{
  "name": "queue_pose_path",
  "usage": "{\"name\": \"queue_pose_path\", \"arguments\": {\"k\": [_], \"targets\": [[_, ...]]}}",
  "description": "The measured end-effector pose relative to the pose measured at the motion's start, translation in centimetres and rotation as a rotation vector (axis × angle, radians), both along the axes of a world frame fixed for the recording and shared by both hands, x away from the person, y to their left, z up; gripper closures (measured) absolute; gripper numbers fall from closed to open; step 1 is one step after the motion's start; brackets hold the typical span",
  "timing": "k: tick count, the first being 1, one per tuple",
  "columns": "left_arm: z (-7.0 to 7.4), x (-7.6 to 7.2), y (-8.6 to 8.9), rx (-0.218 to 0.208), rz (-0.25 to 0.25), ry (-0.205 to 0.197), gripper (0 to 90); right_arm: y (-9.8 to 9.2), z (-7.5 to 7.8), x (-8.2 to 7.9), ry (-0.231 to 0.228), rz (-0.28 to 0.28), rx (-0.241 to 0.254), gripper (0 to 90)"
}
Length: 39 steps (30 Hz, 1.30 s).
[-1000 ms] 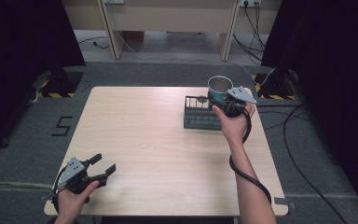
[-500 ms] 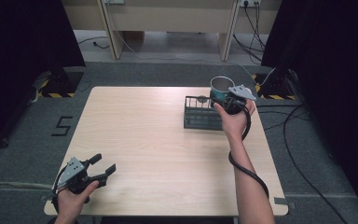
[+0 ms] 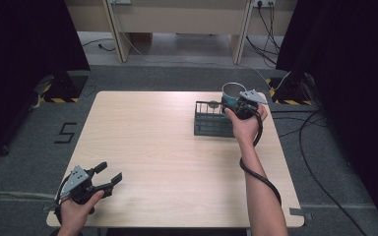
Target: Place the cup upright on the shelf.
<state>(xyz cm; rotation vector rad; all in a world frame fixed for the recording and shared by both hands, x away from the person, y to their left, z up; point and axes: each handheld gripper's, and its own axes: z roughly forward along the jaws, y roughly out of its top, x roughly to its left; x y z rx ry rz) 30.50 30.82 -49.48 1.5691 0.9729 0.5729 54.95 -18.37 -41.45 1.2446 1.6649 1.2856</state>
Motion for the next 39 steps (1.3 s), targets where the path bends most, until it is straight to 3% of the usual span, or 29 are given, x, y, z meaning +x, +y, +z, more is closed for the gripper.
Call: {"name": "queue_pose_path", "arguments": {"k": [39], "targets": [[0.0,0.0,0.0,0.001,-0.001,0.000,21.5,0.5,-2.2,0.4,0.116,-0.010,-0.061,16.4]]}}
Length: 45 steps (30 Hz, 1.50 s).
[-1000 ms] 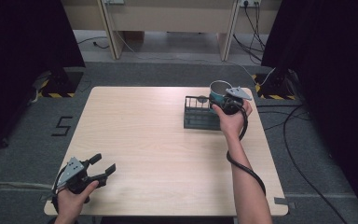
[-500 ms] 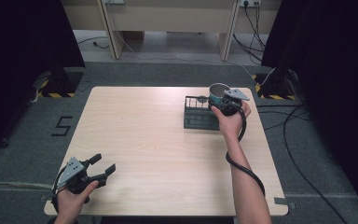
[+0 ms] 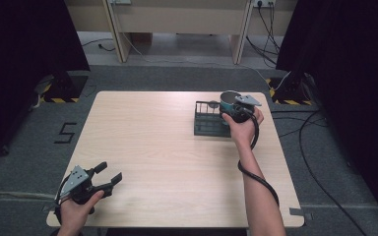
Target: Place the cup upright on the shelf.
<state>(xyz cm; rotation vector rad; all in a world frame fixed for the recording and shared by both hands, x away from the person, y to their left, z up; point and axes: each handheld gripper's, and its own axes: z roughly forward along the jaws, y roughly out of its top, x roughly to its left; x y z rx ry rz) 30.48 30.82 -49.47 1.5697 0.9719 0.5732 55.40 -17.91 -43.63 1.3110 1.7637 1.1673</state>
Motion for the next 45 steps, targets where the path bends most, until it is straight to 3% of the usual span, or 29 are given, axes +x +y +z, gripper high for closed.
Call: {"name": "queue_pose_path", "arguments": {"k": [22,45], "targets": [[0.0,0.0,0.0,0.003,-0.002,0.001,21.6,-0.3,-0.5,-0.7,0.009,0.002,0.026,15.3],[0.0,0.0,0.0,0.007,0.001,-0.002,21.5,-1.0,-0.3,-2.7,-0.033,-0.005,0.048,15.5]]}}
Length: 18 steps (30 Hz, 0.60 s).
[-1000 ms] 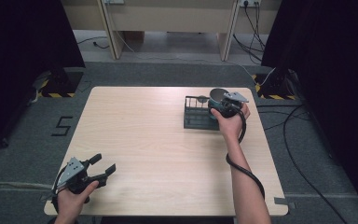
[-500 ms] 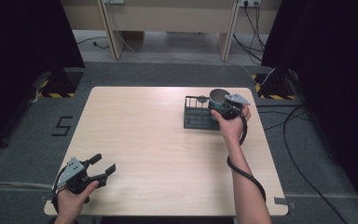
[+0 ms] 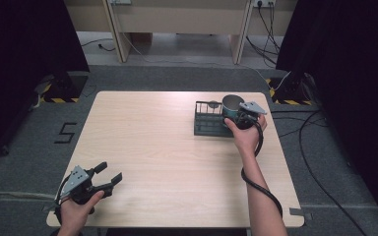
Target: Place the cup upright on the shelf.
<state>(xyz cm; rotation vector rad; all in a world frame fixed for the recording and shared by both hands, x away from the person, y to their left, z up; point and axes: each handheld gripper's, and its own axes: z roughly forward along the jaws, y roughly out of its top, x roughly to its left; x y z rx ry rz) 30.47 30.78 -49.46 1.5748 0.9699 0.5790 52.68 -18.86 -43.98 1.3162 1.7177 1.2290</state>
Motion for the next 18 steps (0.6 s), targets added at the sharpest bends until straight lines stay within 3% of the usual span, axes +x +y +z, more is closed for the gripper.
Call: {"name": "queue_pose_path", "arguments": {"k": [5,18], "targets": [[0.0,0.0,0.0,0.001,0.000,0.000,21.5,-0.3,0.3,-0.6,-0.036,0.012,0.010,15.5],[0.0,0.0,0.0,0.001,0.000,0.000,21.5,-0.5,0.7,-1.4,-0.025,0.016,0.012,15.5]]}}
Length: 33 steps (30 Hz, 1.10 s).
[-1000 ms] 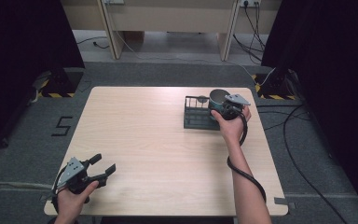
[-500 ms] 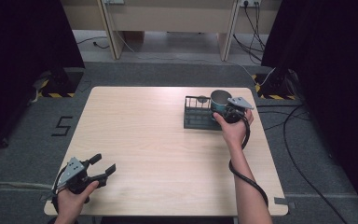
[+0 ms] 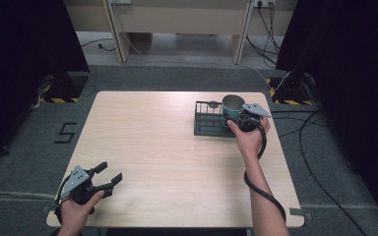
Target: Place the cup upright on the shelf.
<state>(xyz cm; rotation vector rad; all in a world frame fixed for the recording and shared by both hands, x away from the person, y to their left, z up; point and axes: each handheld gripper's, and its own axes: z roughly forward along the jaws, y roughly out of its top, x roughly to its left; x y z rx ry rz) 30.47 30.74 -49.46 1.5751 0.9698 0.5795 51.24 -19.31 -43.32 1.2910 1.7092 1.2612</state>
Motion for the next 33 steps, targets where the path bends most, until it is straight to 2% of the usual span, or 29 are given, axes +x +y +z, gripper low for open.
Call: {"name": "queue_pose_path", "arguments": {"k": [27,33], "targets": [[0.0,0.0,0.0,0.000,0.004,-0.001,21.5,-0.9,0.0,-3.2,-0.007,0.017,-0.025,15.5],[0.0,0.0,0.0,0.001,0.005,-0.002,21.5,-1.1,0.0,-4.1,-0.008,0.022,-0.015,15.6]]}}
